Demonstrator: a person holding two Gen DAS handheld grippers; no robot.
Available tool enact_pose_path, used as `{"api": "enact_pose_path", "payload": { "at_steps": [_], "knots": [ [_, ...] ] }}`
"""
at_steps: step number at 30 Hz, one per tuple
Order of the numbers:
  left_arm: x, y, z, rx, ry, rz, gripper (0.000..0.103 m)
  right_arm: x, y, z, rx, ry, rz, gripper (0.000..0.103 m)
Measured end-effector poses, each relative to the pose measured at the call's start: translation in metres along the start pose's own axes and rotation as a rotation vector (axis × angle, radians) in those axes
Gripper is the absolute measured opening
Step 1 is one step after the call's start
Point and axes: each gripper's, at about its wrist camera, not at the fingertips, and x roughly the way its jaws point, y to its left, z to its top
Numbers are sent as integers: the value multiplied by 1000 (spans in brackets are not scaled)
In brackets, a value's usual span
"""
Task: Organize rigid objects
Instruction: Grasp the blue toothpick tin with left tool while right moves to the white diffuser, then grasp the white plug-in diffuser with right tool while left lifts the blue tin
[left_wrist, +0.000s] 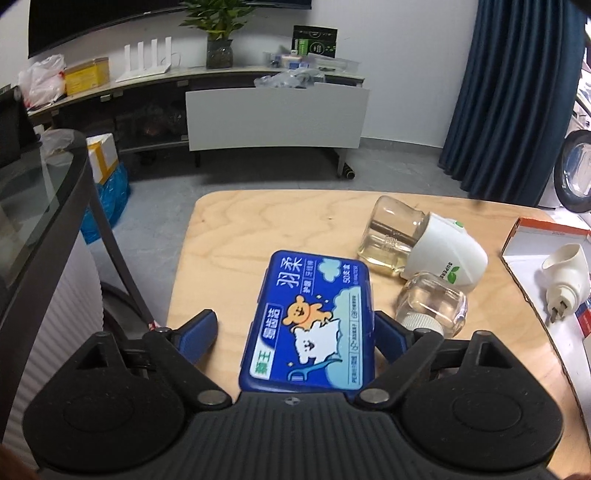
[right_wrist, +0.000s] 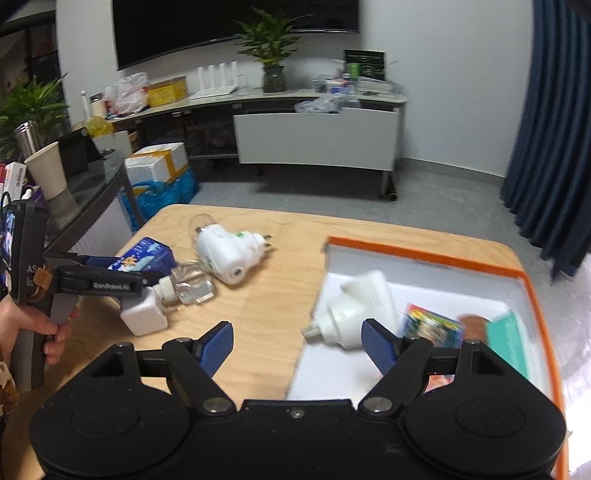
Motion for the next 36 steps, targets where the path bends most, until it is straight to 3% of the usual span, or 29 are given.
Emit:
{"api": "enact_pose_path", "payload": {
  "at_steps": [1,3,7,16,22,25,31,36],
  "knots": [
    [0,1,0,-7,-11,-9,83,5,2,4,-11,-1,15,90],
    [-1,2,1,-31,-25,-28,63,17,6,14,-34,0,39,90],
    [-4,-1,4,-48,-15,-56,63,43,19,37,-110,16,98,91],
    [-23,4,17,-123,-33,-7,63,107,54,81,-300,35,162,91],
    [-26,6,17,-123,-47,-9,63,147,71,89,-354,99,225,91],
    [-25,8,18,-132,-42,-5,63,164,78,80,-431,138,160,90],
    [-28,1,20,-116,-60,-22,63,164,39,62,-292,200,134,86],
    [-27,-7,20,-97,-70,-37,63,151,33,48,-260,150,106,87]
  ]
}}
